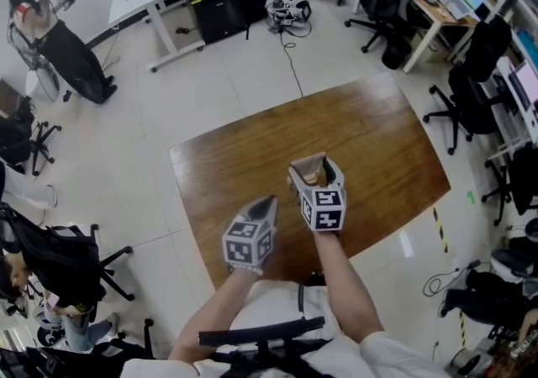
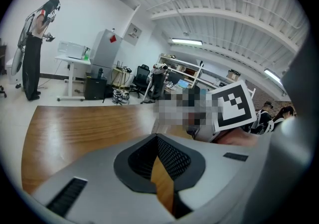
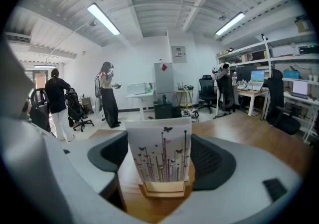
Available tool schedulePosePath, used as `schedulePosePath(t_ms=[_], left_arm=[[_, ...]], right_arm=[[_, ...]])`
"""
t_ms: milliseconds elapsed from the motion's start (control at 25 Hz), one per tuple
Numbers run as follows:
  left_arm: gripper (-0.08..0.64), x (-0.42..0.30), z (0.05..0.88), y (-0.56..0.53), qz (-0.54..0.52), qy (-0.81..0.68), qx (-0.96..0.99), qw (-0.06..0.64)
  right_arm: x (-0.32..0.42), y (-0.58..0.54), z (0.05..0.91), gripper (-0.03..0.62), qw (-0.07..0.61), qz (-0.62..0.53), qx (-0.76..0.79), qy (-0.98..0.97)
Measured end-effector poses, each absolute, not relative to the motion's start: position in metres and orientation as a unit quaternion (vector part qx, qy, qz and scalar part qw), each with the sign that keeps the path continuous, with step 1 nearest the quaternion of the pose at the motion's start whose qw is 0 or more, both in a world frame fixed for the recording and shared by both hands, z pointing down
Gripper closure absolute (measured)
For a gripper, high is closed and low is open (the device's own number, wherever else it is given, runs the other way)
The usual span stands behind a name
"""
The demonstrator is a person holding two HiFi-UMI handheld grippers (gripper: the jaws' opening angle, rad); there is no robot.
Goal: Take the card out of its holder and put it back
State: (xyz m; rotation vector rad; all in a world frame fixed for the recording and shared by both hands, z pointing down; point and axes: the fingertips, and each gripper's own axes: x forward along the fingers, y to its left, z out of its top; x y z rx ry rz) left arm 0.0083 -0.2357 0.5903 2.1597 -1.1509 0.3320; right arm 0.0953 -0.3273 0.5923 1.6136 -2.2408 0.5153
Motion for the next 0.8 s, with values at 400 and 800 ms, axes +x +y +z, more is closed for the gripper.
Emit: schedulePosePath(t_ms=[400, 800], left_arm=[[0.572, 0.005, 0.574, -0.224, 0.119, -0.443, 0.832, 0.312], [0.572, 0.010, 0.563, -0.190, 0.114, -0.426, 0.848, 0.294]], right_arm=[[0.101, -0.313, 0.538, 0.178, 0.118, 0.160, 0.570, -0.797], [0.118, -0.234, 0.516, 0.179, 0.125, 0.159, 0.573, -0.795]])
